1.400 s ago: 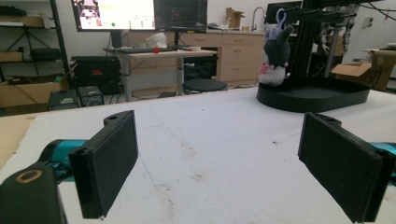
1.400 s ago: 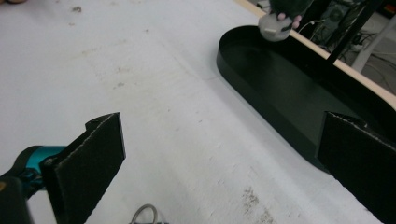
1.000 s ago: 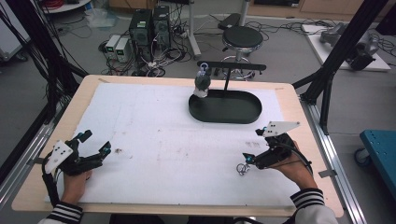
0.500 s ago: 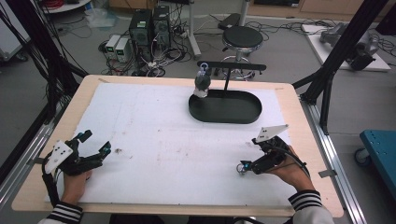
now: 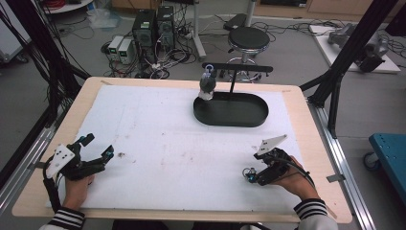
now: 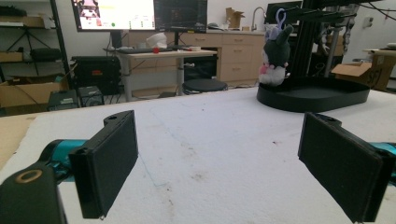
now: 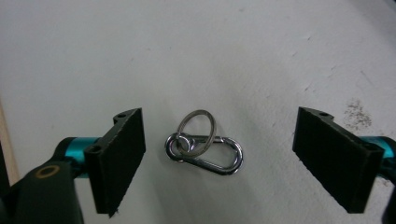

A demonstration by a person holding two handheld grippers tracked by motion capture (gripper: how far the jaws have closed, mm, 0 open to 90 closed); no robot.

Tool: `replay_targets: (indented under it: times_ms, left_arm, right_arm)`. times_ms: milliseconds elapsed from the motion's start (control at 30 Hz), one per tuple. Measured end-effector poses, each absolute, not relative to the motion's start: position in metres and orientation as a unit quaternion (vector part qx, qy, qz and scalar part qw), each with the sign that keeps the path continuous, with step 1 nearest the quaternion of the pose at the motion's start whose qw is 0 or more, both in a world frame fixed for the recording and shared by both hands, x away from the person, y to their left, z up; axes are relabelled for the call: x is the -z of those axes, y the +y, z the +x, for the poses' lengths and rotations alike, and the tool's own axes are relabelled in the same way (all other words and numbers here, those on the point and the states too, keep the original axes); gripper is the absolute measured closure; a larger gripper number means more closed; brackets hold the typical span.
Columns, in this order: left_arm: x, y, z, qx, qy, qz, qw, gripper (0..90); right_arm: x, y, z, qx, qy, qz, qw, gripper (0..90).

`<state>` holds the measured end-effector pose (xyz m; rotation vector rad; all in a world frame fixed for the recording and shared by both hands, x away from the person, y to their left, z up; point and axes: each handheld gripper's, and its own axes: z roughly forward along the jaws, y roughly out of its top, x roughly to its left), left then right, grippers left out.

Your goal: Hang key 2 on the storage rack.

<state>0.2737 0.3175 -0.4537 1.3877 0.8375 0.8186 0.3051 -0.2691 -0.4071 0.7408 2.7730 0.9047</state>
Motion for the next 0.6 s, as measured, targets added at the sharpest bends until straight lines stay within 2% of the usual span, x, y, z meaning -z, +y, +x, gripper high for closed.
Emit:
replay_targets:
  times_ms: [67,267,300,400,600]
  left_arm:
    - [0.4538,0.3174,0.2737,-0.356,0.363,0.602,0.616,12.5]
    - [0.4538,0.3175,0.2737,-0.355,0.364,0.602,0.616,12.5]
    - [0.4538,0.3175,0.2737,-0.355,0.365,0.601,0.616,12.5]
    - [0.4538,0.3175,0.2737,-0.355,0.365,0.602,0.616,12.5]
    - [0.4538,0.3175,0.2737,-0.355,0.365,0.602,0.616,12.5]
  right_arm:
    - [0.4091,-0.2691,0.3059,-0.295,0.922,0.242,0.062,23.4]
    - [0.4106,-0.2680,0.3067,-0.290,0.925,0.239,0.054,29.7]
    - [0.4110,-0.2673,0.3069,-0.287,0.927,0.234,0.051,34.9]
    - [0.4114,-0.2665,0.3072,-0.285,0.929,0.232,0.046,37.6]
    - [0.4122,-0.2664,0.3084,-0.278,0.931,0.232,0.036,48.9]
